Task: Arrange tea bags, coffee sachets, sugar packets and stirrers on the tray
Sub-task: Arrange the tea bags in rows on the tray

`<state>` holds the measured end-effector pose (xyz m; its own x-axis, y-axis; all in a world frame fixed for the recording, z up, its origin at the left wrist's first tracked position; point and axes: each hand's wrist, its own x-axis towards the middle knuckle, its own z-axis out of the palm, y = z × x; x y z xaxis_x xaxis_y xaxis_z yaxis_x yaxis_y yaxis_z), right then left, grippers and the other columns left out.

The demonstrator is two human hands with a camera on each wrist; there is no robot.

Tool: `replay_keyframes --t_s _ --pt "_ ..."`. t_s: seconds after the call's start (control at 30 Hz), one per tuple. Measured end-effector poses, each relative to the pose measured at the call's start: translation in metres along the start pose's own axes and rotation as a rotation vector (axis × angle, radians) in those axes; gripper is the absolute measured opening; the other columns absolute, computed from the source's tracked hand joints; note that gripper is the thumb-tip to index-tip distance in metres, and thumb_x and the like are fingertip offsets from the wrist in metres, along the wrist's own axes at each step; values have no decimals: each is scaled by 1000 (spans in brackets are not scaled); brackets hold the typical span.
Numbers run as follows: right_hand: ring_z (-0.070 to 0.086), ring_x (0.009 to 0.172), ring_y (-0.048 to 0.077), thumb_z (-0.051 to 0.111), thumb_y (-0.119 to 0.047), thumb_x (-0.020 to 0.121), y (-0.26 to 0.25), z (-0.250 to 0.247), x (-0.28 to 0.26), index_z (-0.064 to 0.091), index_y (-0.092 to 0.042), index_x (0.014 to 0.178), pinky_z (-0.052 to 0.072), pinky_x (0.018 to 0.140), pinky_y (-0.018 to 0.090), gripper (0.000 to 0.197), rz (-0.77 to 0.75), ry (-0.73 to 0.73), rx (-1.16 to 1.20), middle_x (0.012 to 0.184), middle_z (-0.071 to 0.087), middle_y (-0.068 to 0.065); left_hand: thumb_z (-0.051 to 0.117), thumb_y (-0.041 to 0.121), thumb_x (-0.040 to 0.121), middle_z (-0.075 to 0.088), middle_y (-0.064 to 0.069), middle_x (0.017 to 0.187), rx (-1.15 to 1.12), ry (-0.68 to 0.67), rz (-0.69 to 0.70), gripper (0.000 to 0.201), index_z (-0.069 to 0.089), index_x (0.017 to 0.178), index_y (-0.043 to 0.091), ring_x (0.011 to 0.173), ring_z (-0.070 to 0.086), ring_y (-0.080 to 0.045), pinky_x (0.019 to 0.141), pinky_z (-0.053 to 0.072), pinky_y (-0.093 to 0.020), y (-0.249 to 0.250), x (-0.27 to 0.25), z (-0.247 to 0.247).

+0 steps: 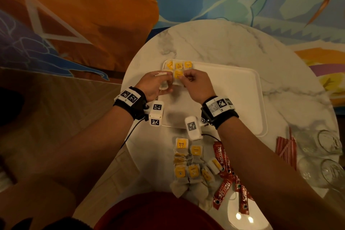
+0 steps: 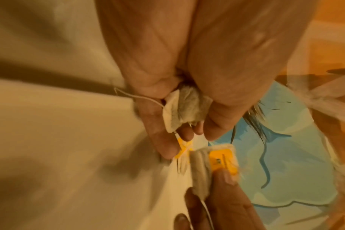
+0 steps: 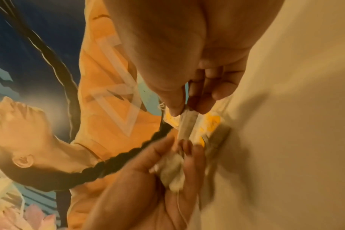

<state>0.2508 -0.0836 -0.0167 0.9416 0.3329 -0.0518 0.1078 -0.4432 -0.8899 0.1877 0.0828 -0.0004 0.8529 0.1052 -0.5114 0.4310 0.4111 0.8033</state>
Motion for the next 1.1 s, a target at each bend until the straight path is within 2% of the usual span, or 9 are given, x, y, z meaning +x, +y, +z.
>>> replay_keyframes --t_s 0.17,0.37,0.43,0.53,0.6,0.7,0.83,1.0,1.1 --pt "61 70 10 71 -22 91 -15 -31 22 75 -11 99 55 76 30 14 -46 88 40 75 67 -8 63 4 91 62 -5 76 60 78 35 8 65 85 10 69 62 -23 62 55 -27 6 -3 5" --pt "69 75 19 74 -27 87 5 -37 38 72 -21 91 59 82 42 7 89 111 -108 80 74 4 73 8 85 66 -8 78 537 192 192 11 73 96 8 58 60 -17 49 46 -21 8 9 7" --pt "71 83 22 76 -31 84 12 -32 37 69 -25 89 57 84 39 10 139 79 -208 85 76 5 78 11 80 69 -8 82 778 197 294 10 75 88 15 66 63 -20 60 51 -25 7 17 9" --pt "69 95 22 76 -31 85 16 -25 33 70 -18 100 52 83 29 21 177 57 -338 99 75 5 84 18 75 73 -8 108 1124 179 383 17 77 90 22 101 67 -22 88 51 -28 4 27 15" --pt "67 98 22 76 -30 86 14 -22 32 70 -17 103 45 78 25 23 180 68 -373 104 74 5 81 18 78 71 -8 118 1215 156 378 21 78 99 17 111 64 -23 95 47 -26 3 32 18" --pt "65 99 21 76 -31 86 10 -17 32 70 -17 102 41 76 24 22 189 56 -391 107 72 4 75 18 84 73 -7 116 1291 135 369 21 77 104 14 111 65 -26 96 48 -29 2 36 21" --pt "66 98 22 73 -32 87 9 -12 30 66 -18 100 41 74 24 20 187 70 -389 103 73 4 74 29 85 70 -6 118 1224 164 328 26 74 108 18 109 65 -26 88 45 -27 3 39 16" --pt "62 84 13 68 -31 92 1 -13 22 68 -14 109 50 80 28 24 75 71 -183 91 68 -3 59 10 90 64 -13 89 558 28 72 9 63 99 9 80 64 -28 61 53 -28 13 17 16" --pt "63 79 8 65 -28 94 -9 -10 16 74 -17 103 57 81 37 17 -19 -42 -39 82 66 -15 44 -2 90 69 -16 100 193 -111 -94 27 63 108 3 89 66 -31 75 56 -35 19 3 9"
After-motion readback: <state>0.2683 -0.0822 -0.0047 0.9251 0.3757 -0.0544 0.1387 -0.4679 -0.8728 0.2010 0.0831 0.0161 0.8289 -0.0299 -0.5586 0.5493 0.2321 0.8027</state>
